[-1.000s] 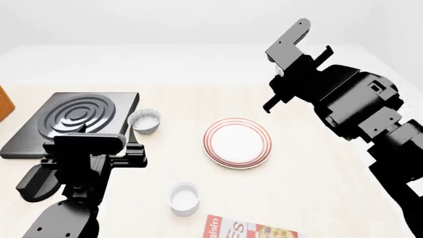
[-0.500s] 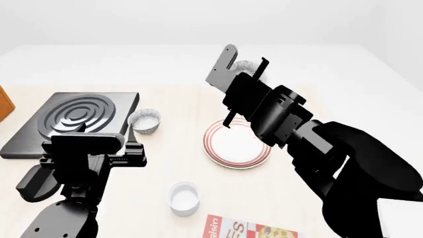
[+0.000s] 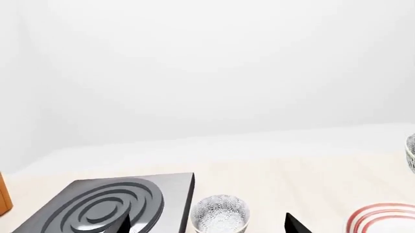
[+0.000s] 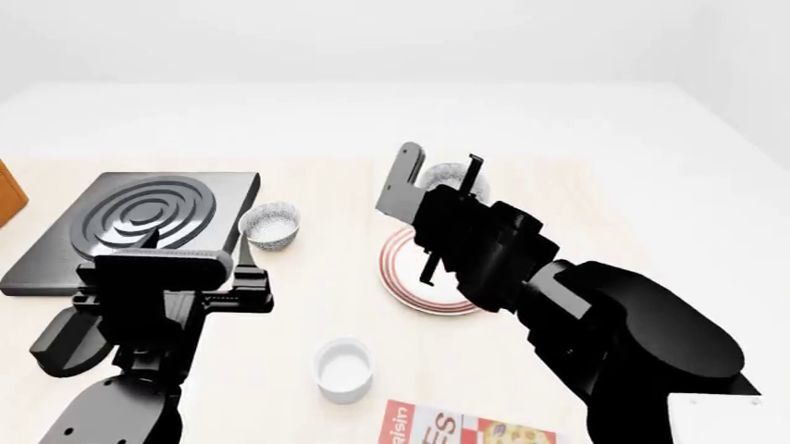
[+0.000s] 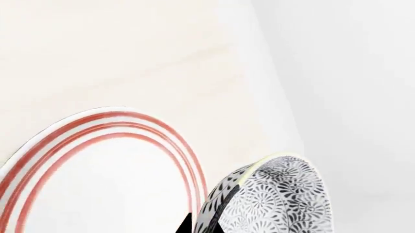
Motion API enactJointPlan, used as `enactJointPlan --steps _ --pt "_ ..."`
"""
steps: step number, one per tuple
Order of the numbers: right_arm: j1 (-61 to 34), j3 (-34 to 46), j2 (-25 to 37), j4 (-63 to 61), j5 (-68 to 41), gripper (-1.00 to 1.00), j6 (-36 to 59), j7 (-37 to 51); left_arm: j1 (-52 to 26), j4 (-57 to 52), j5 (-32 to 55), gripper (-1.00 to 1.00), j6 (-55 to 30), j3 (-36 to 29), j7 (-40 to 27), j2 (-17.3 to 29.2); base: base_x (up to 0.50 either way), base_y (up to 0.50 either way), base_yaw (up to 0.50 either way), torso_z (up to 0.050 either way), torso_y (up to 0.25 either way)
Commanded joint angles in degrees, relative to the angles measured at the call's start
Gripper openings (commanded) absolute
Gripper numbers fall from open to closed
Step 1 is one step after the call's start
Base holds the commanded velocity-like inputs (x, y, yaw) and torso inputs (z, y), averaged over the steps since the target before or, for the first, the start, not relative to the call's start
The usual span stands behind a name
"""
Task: Pick the akita bowl next to the cookies box and place it on the plate.
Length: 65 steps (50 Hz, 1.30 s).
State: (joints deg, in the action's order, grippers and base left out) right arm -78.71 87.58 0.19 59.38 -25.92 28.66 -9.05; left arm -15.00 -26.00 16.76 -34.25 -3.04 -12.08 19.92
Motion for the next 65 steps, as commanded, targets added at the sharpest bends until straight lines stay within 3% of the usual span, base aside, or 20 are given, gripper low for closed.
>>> enactJointPlan --steps 1,14,46,47,55,65 --pt "0.9 0.4 -0.2 -1.2 3.5 -1.0 0.8 -1.7 -0.1 0.4 -1.5 1.0 0.5 -1.6 -0.3 0.6 0.0 0.0 0.0 0.0 -0.25" --pt "1.0 0.3 -0.2 -1.2 3.5 -1.0 0.9 -1.8 0.4 0.5 -1.1 1.0 1.1 -1.6 -0.2 0.7 0.0 0.0 0.0 0.0 -0.24" --pt "1.0 0.0 -0.2 -1.5 2.1 -1.0 2.8 -2.2 1.3 -1.0 0.3 1.0 1.8 -0.7 -0.7 0.9 0.0 0.0 0.0 0.0 -0.035" --pt "0.9 0.1 -0.2 -1.6 1.8 1.0 2.9 -2.6 1.3 -1.0 0.3 1.0 1.8 -0.6 -0.7 0.9 0.0 0.0 0.0 0.0 0.0" --pt "1.0 0.3 -0.2 -1.3 2.6 1.0 2.9 -2.9 1.6 -1.2 1.5 1.0 1.9 -0.3 -0.1 1.1 0.0 0.0 0.0 0.0 0.015" --pt "0.5 0.2 -0.2 -1.4 2.5 1.0 2.9 -2.9 1.6 -1.2 2.0 1.0 1.9 -0.4 0.3 1.3 0.0 0.0 0.0 0.0 0.249"
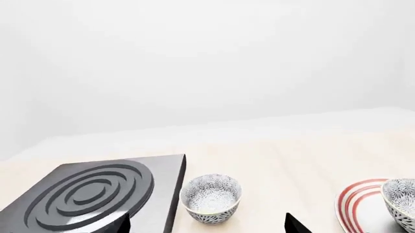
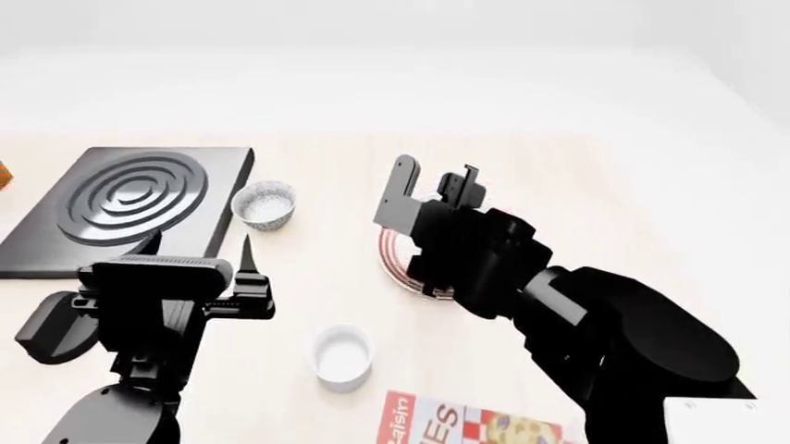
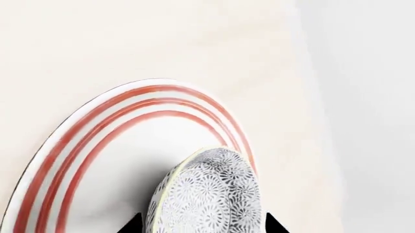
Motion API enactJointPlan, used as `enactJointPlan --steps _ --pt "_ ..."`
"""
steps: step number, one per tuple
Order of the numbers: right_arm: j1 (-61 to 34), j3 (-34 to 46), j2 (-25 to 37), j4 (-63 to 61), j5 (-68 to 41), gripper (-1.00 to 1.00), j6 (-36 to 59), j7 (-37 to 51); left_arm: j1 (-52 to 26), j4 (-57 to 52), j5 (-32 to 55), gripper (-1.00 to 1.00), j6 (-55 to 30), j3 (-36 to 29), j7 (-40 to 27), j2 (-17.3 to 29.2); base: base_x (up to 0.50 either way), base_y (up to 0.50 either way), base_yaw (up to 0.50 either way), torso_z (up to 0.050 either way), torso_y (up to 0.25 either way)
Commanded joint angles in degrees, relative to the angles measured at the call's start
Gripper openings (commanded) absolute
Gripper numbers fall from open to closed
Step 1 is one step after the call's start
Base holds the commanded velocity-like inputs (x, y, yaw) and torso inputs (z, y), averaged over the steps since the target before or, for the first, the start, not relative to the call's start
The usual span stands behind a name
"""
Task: Pick the akita bowl next to the cookies box and place it on the plate.
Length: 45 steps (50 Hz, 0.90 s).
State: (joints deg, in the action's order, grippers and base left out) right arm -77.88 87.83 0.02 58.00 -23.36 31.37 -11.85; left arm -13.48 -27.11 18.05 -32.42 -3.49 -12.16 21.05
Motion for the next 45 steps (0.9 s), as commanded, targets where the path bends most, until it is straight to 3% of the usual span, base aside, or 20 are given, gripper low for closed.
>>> enactJointPlan --steps 1,19,24,41,43,45 --pt "-0.3 0.0 0.0 0.0 -0.1 1.0 0.2 -0.1 0.1 -0.1 0.7 1.0 0.1 0.1 0.3 0.2 0.0 0.0 0.0 0.0 0.25" --pt "-3.3 -0.3 0.0 0.7 -2.5 1.0 -0.6 -1.0 0.0 -0.4 1.0 1.0 -0.2 -0.3 0.2 0.6 0.0 0.0 0.0 0.0 0.25" --pt "-6.4 -2.0 0.0 0.4 -11.4 1.0 -0.3 -9.7 -0.1 -0.1 1.0 1.0 0.1 0.2 -0.4 0.2 0.0 0.0 0.0 0.0 0.137" --pt "-19.0 -8.6 1.0 10.4 -32.7 1.0 -5.1 -18.6 0.4 -0.4 0.8 1.0 0.6 0.4 -1.2 0.5 0.0 0.0 0.0 0.0 0.0" --pt "-18.4 -9.8 5.1 3.9 -33.9 1.0 -4.9 -14.9 0.4 -0.7 1.0 1.0 0.4 0.6 -1.2 0.6 0.0 0.0 0.0 0.0 0.0" --pt "-18.0 -12.2 8.7 -0.3 -35.6 1.0 -3.9 -5.7 0.4 -1.2 1.4 1.0 0.4 1.1 -1.3 0.6 0.0 0.0 0.0 0.0 0.0"
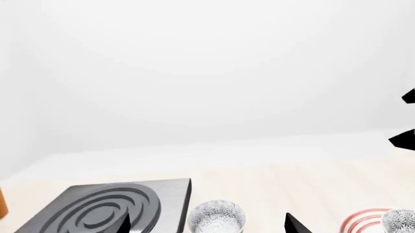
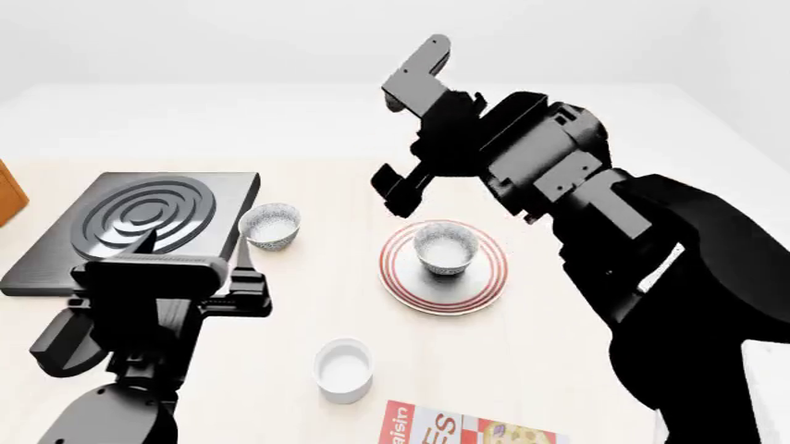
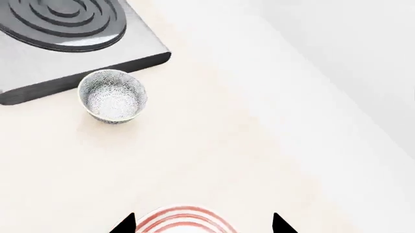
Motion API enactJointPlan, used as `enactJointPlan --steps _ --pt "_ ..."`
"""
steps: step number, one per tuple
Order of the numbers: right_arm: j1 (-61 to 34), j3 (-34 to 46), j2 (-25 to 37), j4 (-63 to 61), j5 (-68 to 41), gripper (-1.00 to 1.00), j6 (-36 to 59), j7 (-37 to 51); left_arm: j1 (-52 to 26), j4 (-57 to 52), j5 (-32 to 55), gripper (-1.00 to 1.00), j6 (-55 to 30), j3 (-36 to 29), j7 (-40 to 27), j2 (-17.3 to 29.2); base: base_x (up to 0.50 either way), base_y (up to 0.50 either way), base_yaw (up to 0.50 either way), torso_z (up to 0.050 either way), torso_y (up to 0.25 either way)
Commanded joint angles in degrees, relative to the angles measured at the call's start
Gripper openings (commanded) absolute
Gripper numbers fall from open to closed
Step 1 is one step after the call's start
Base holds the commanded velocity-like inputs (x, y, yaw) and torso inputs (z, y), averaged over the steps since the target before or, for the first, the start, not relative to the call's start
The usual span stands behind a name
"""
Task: Pick the akita bowl next to the cookies box and place it on the plate.
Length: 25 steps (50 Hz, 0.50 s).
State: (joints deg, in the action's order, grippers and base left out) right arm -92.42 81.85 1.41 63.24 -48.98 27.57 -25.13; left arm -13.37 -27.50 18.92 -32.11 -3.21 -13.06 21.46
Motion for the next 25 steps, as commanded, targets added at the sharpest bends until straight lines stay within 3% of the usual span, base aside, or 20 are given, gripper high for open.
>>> enactJointPlan --steps 1,3,6,9,11,14,17,25 --pt "-3.3 -7.6 8.1 -6.0 -11.1 1.0 0.4 10.8 0.3 -0.9 0.5 1.0 0.1 0.9 -0.5 0.3 0.0 0.0 0.0 0.0 0.0" --pt "-0.2 -13.1 17.7 -22.1 -17.6 1.0 2.6 21.9 0.4 -1.3 0.9 1.0 0.1 1.3 -0.5 0.4 0.0 0.0 0.0 0.0 0.0" --pt "9.1 -18.6 29.8 -43.9 -20.4 1.0 -3.9 38.9 0.1 -1.6 1.1 1.0 0.0 1.4 -0.4 0.5 0.0 0.0 0.0 0.0 0.0" --pt "15.3 -22.6 36.1 -54.2 -26.5 1.0 -7.1 40.2 -0.2 -1.3 1.0 1.0 0.0 1.2 -0.4 0.6 0.0 0.0 0.0 0.0 0.0" --pt "18.6 -23.2 38.4 -58.1 -23.6 1.0 -10.9 46.4 -0.5 -1.6 1.0 1.0 -0.6 1.1 -0.5 0.7 0.0 0.0 0.0 0.0 0.0" --pt "22.9 -25.1 42.0 -64.6 -25.0 1.0 -15.0 47.2 -0.9 -2.8 1.4 1.0 -1.7 1.2 -0.8 0.9 0.0 0.0 0.0 0.0 0.0" --pt "27.7 -26.0 45.5 -71.4 -19.2 1.0 -21.3 53.2 -1.3 -4.0 1.9 1.0 -2.6 1.3 -1.1 1.1 0.0 0.0 0.0 0.0 0.0" --pt "33.8 -26.6 50.4 -79.3 -16.1 1.0 -27.3 55.7 -2.2 -4.8 1.8 1.0 -3.6 0.7 -1.5 1.3 0.0 0.0 0.0 0.0 0.0"
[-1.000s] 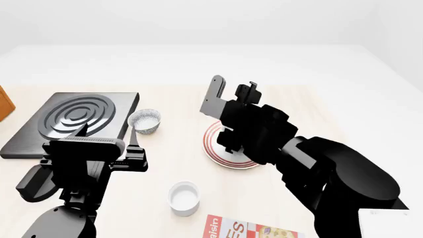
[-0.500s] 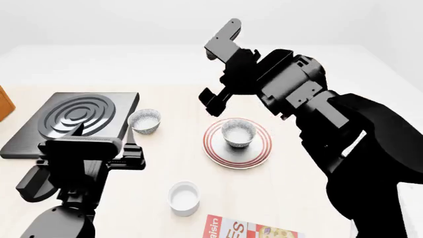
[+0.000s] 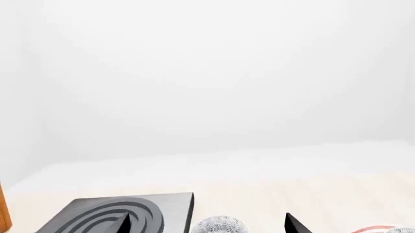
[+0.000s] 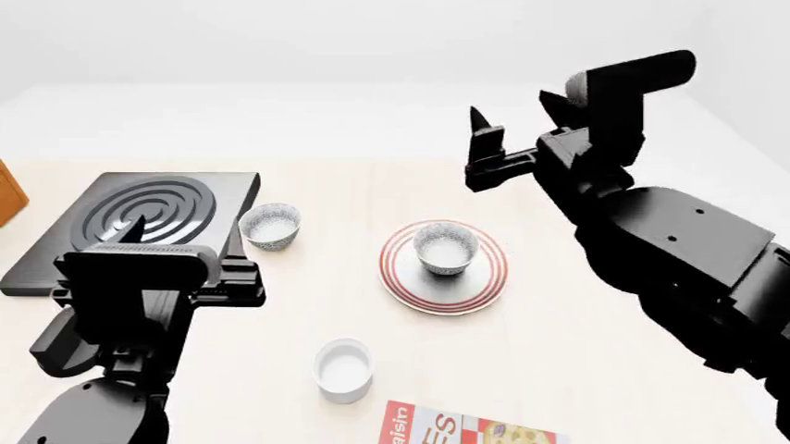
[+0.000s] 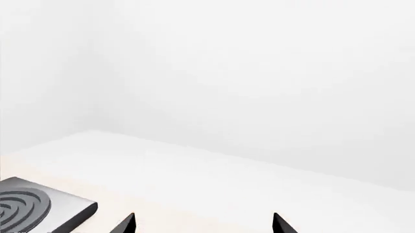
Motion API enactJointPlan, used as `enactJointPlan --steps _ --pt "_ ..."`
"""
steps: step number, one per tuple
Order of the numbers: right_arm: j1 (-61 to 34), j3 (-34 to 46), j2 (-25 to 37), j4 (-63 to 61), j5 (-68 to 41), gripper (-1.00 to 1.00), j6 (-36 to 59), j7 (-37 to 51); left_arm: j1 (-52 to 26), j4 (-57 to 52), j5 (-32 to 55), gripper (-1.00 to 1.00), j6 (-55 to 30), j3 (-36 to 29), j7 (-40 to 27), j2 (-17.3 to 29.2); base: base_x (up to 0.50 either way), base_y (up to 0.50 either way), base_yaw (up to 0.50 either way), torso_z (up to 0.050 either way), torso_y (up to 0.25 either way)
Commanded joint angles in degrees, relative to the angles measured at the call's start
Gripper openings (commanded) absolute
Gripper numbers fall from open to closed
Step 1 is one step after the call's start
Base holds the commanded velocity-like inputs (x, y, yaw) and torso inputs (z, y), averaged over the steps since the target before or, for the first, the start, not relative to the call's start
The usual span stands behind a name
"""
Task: Pick the akita bowl next to the cookies box and place it on the plate.
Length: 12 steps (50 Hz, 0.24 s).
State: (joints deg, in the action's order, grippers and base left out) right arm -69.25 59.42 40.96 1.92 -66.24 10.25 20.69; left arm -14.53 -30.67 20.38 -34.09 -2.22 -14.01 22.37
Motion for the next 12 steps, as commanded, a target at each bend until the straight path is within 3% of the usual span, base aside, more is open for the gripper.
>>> enactJointPlan --steps 1,12 --pt "10.7 -4.2 10.9 -18.0 1.2 1.0 -10.0 9.9 -1.0 -1.6 0.4 1.0 -1.6 -0.3 -0.6 0.4 0.0 0.0 0.0 0.0 0.0" --pt "11.7 -4.6 11.7 -19.7 1.2 1.0 -11.2 9.8 -4.2 -3.9 0.9 1.0 -5.5 -1.4 -1.3 1.1 0.0 0.0 0.0 0.0 0.0"
